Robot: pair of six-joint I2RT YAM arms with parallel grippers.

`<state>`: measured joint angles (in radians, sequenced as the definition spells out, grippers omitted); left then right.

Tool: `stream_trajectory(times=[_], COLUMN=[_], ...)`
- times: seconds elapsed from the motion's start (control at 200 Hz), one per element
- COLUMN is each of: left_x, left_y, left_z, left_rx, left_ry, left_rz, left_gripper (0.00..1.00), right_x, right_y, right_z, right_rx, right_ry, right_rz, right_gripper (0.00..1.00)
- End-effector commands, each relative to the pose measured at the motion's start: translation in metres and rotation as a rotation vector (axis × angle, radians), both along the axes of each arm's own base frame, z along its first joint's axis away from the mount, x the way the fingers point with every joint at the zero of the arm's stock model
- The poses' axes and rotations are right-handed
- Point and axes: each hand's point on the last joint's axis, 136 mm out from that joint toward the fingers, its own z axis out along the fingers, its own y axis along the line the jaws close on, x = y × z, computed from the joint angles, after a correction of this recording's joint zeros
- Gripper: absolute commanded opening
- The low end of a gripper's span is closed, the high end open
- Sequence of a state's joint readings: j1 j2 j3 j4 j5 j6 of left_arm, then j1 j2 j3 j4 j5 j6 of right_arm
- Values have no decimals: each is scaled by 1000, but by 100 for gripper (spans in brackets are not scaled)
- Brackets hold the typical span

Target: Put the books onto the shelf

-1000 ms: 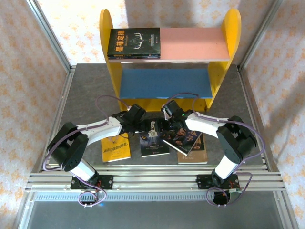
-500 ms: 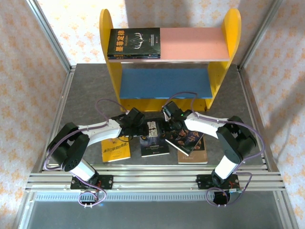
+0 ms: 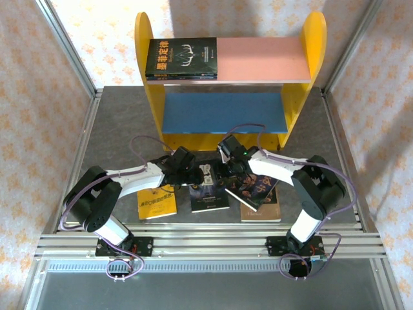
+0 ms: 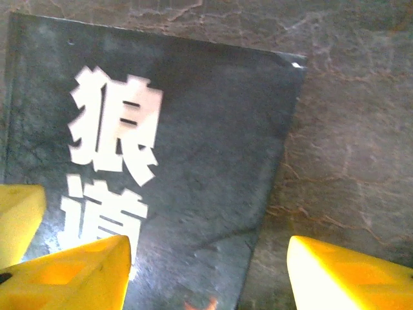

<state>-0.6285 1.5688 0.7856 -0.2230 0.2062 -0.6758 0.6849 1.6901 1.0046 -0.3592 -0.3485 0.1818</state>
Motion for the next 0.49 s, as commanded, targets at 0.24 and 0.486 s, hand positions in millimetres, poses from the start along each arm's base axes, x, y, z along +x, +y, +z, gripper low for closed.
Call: stream_trajectory(times=[0.24, 0.486], left_x=[15, 44], left_y=[-21, -16], left_z=[-1, 9], left_rx=[-66, -117], left_ry=[-36, -62], left_rz=[-33, 0], left_gripper=[81, 80], right_x=[-5, -2], right_y=[31, 53], right_z=[-12, 2], right_rx=[115, 225], right_ry=[97, 95], right_rz=[18, 24], right_gripper=[63, 62])
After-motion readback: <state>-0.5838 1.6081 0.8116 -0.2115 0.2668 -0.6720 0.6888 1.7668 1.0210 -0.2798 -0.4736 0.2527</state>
